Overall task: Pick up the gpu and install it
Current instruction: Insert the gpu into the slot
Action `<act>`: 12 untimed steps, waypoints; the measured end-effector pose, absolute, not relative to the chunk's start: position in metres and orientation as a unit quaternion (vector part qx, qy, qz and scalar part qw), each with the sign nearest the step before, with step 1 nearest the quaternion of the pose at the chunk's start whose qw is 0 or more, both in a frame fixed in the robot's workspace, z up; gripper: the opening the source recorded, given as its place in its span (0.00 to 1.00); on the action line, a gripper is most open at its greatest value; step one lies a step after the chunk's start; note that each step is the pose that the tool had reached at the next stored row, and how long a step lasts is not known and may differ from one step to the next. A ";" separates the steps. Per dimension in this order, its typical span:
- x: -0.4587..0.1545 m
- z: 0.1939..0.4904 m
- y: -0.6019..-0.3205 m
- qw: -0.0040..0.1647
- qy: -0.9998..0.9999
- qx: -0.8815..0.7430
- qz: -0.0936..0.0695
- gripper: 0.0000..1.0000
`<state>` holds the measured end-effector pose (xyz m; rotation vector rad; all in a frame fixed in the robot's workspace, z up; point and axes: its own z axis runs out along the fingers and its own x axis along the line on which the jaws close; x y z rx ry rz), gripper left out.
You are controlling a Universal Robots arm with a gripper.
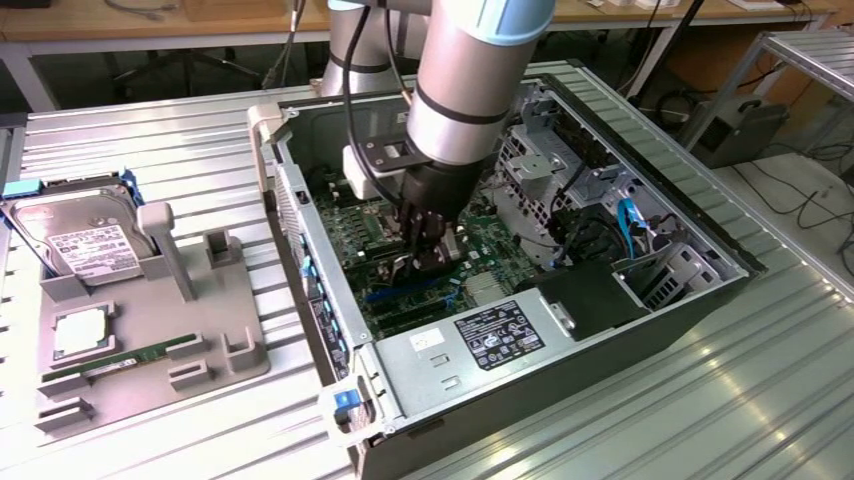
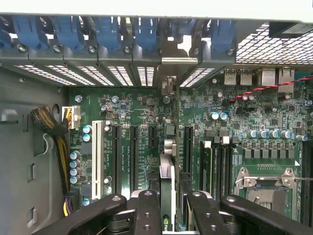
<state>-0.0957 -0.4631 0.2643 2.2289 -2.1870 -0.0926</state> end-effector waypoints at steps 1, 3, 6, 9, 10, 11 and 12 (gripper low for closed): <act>-0.096 0.264 -0.463 0.009 -0.700 0.713 -0.030 0.26; -0.096 0.263 -0.463 0.009 -0.700 0.713 -0.030 0.26; -0.096 0.263 -0.463 0.009 -0.700 0.713 -0.030 0.26; -0.096 0.263 -0.462 0.009 -0.700 0.713 -0.030 0.26; -0.096 0.263 -0.462 0.009 -0.700 0.713 -0.030 0.26; -0.096 0.263 -0.462 0.008 -0.700 0.713 -0.030 0.26; -0.096 0.263 -0.462 0.008 -0.700 0.713 -0.030 0.26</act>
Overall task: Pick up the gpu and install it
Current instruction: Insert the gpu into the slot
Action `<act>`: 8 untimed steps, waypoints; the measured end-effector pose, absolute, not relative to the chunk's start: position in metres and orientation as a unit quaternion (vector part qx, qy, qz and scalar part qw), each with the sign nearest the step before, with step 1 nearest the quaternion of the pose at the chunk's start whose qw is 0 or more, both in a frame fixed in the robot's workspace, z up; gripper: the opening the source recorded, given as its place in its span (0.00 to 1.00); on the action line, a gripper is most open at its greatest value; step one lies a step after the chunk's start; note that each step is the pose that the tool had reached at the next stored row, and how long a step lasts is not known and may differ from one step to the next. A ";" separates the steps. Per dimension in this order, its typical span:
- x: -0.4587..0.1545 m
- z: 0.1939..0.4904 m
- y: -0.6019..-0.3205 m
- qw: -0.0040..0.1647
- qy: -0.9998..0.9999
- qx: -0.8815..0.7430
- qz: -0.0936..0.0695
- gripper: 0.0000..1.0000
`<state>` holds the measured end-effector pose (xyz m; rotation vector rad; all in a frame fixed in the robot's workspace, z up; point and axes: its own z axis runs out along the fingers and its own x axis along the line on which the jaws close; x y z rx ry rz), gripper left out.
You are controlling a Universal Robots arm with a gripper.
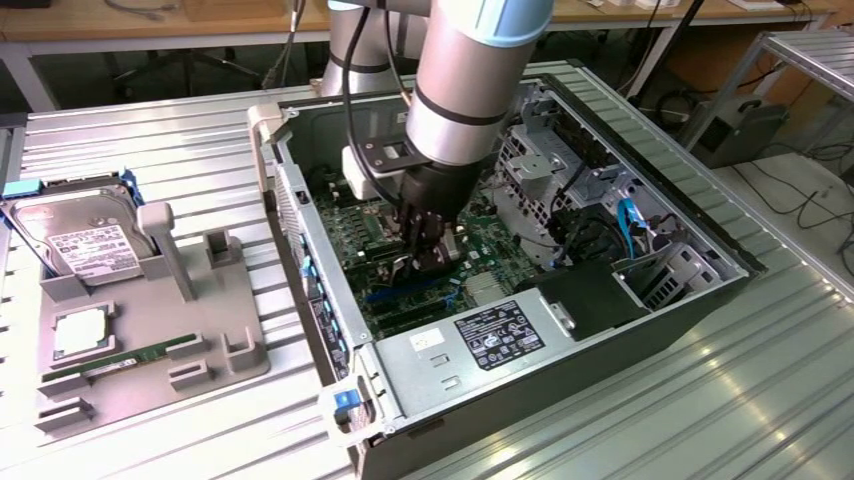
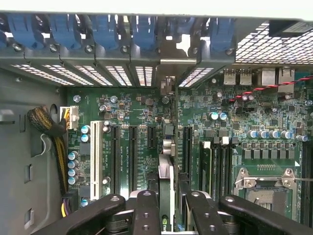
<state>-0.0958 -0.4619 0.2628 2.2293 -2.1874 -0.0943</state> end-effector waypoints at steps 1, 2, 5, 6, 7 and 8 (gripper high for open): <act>-0.096 0.263 -0.462 0.008 -0.700 0.713 -0.030 0.26; -0.096 0.263 -0.461 0.008 -0.700 0.713 -0.031 0.26; -0.096 0.263 -0.461 0.007 -0.700 0.713 -0.032 0.26; -0.096 0.263 -0.460 0.006 -0.700 0.713 -0.033 0.26; -0.096 0.263 -0.460 0.005 -0.700 0.713 -0.033 0.26; -0.096 0.263 -0.460 0.005 -0.700 0.713 -0.034 0.26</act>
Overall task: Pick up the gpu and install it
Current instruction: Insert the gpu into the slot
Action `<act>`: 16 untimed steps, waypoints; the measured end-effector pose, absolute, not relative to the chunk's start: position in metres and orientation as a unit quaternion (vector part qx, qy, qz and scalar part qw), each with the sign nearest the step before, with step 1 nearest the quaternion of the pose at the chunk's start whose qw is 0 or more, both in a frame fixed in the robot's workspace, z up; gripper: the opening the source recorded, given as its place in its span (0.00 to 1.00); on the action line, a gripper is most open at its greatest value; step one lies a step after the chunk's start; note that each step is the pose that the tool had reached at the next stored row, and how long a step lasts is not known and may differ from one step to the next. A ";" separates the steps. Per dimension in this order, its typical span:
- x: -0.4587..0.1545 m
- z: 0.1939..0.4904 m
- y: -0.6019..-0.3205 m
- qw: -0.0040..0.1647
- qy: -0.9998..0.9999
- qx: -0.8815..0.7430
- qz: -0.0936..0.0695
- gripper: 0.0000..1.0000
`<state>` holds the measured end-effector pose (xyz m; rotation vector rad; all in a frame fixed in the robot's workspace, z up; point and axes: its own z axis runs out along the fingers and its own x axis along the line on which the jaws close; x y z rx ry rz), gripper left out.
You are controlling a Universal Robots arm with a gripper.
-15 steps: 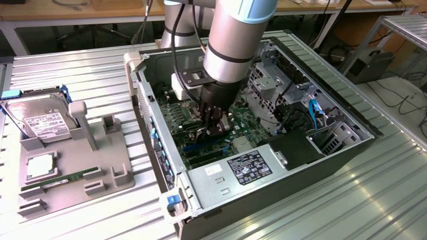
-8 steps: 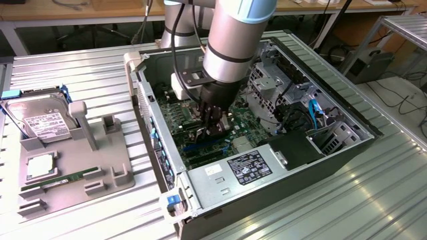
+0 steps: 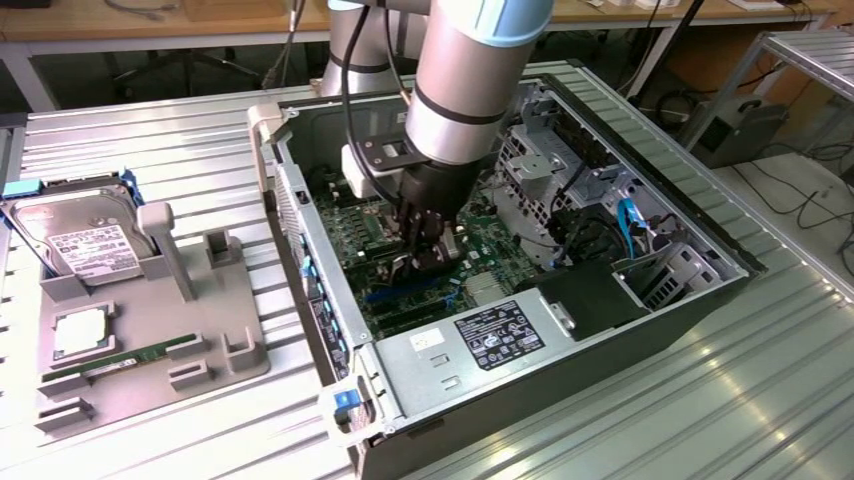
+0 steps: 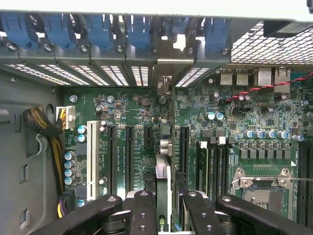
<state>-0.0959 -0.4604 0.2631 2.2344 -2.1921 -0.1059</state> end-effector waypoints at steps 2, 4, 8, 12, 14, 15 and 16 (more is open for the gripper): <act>-0.096 0.263 -0.460 0.004 -0.700 0.713 -0.035 0.26; -0.096 0.263 -0.460 0.003 -0.700 0.713 -0.036 0.26; -0.096 0.262 -0.460 0.002 -0.700 0.713 -0.037 0.26; -0.097 0.259 -0.460 0.002 -0.700 0.714 -0.037 0.26; -0.098 0.256 -0.461 0.002 -0.700 0.713 -0.036 0.26; -0.098 0.256 -0.460 0.002 -0.700 0.714 -0.037 0.26; -0.098 0.256 -0.460 0.002 -0.700 0.714 -0.037 0.26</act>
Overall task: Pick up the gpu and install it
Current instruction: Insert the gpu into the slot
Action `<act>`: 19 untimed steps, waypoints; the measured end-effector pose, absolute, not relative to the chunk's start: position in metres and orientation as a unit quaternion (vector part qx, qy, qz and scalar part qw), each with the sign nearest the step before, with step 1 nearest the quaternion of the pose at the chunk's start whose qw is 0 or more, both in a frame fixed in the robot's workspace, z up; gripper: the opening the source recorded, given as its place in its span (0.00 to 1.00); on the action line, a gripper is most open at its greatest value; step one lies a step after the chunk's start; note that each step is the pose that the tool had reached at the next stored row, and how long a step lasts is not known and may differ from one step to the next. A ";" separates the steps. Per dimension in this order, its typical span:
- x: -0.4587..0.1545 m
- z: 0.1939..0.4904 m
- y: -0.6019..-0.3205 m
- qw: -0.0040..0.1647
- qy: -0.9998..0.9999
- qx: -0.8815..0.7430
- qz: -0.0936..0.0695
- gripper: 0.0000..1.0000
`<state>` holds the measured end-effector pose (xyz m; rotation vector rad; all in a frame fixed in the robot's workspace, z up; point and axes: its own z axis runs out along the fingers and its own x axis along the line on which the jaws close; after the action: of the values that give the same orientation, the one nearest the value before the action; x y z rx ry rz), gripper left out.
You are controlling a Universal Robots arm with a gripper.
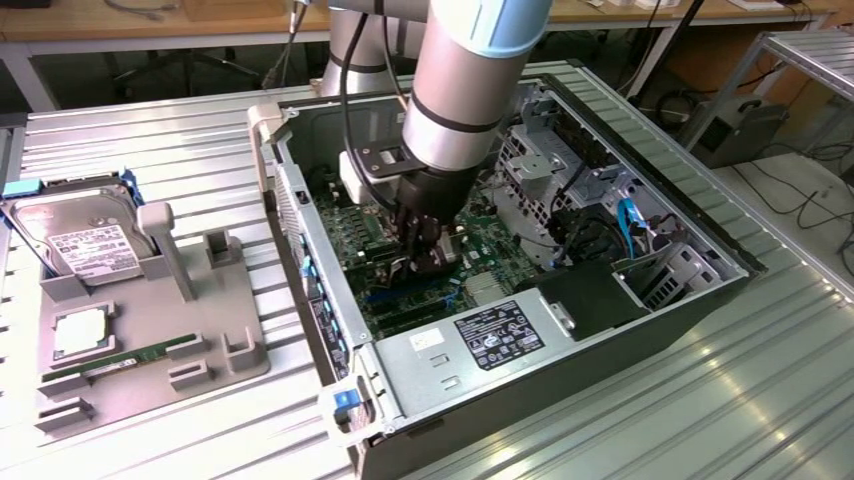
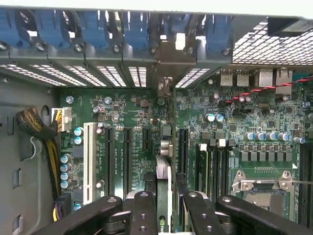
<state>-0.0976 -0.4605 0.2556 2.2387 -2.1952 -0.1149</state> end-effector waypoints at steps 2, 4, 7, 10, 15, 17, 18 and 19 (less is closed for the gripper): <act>-0.098 0.255 -0.460 0.002 -0.700 0.713 -0.037 0.26; -0.098 0.255 -0.460 0.002 -0.700 0.713 -0.037 0.26; -0.098 0.255 -0.460 0.002 -0.700 0.713 -0.037 0.33; -0.098 0.262 -0.460 0.002 -0.700 0.713 -0.037 0.40; -0.098 0.279 -0.460 0.002 -0.700 0.713 -0.037 0.40; -0.098 0.281 -0.460 0.002 -0.700 0.714 -0.037 0.40; -0.098 0.282 -0.460 0.002 -0.700 0.714 -0.037 0.38; -0.099 0.282 -0.460 0.002 -0.700 0.713 -0.037 0.38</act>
<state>-0.0987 -0.4604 0.2819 2.2391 -2.1959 -0.1154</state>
